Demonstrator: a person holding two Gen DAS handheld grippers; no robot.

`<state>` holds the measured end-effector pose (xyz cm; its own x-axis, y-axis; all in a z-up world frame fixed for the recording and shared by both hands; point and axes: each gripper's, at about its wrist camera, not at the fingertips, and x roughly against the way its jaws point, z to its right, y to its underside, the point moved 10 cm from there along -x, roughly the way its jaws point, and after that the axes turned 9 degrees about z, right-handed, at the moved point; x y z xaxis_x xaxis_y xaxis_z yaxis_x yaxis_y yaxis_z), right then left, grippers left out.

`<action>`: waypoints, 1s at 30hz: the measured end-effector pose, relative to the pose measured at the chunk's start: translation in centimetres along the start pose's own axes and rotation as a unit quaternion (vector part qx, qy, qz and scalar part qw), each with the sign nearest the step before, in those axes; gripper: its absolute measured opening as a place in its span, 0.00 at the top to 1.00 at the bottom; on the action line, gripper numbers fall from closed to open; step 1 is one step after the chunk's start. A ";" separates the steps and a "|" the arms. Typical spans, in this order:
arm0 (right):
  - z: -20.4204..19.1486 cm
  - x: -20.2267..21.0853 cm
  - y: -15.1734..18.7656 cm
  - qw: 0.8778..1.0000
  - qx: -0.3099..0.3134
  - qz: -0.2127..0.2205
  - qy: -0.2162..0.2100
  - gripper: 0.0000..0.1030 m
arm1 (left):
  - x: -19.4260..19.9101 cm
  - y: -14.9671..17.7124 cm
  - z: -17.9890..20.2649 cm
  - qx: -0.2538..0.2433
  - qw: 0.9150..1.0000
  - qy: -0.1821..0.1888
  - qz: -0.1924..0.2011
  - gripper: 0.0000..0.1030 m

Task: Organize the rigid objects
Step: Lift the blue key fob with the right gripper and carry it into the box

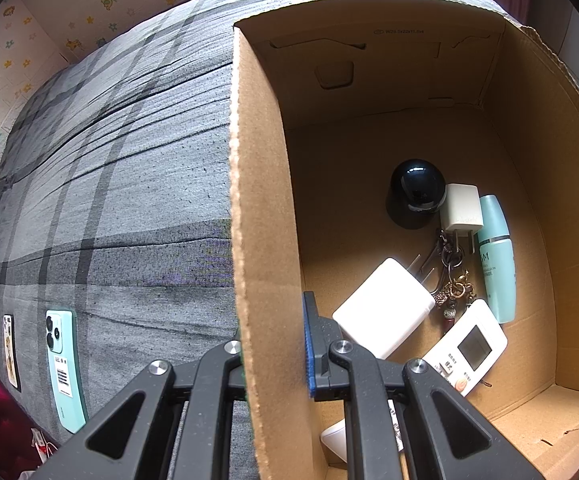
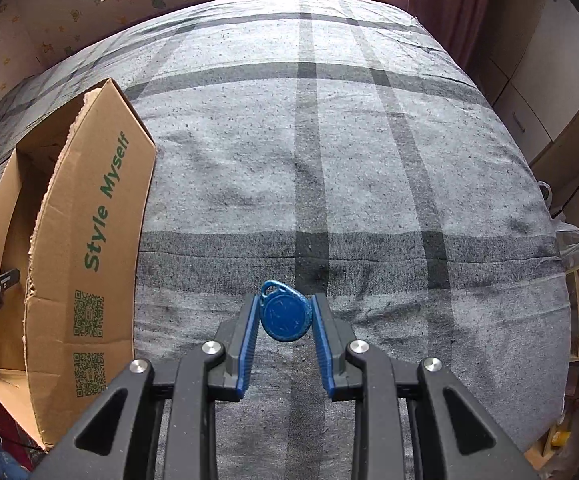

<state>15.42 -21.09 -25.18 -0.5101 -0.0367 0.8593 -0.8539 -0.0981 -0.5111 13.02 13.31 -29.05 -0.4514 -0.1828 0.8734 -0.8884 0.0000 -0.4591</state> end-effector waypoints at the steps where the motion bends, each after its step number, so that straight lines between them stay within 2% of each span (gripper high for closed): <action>1: -0.2 0.4 -0.3 1.000 0.004 0.003 -0.001 0.73 | 0.0 0.0 0.0 0.000 1.000 0.000 0.000 0.88; 12: -3.9 3.7 -3.3 0.998 0.044 0.028 -0.018 0.73 | 0.0 0.0 0.0 0.001 1.000 0.001 0.000 0.88; 21: -8.5 5.6 -6.0 0.994 0.079 0.052 -0.048 0.73 | -0.1 0.0 0.0 0.002 1.000 0.002 0.000 0.88; 30: -13.8 5.9 -7.3 0.989 0.110 0.060 -0.081 0.73 | -0.2 0.1 0.0 0.003 1.000 0.004 0.000 0.88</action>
<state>17.23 -6.90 -16.59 -0.5681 -0.2182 0.7935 -0.7360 -0.2967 -0.6085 13.05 13.35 -29.26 -0.4513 -0.1758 0.8749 -0.8882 -0.0061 -0.4594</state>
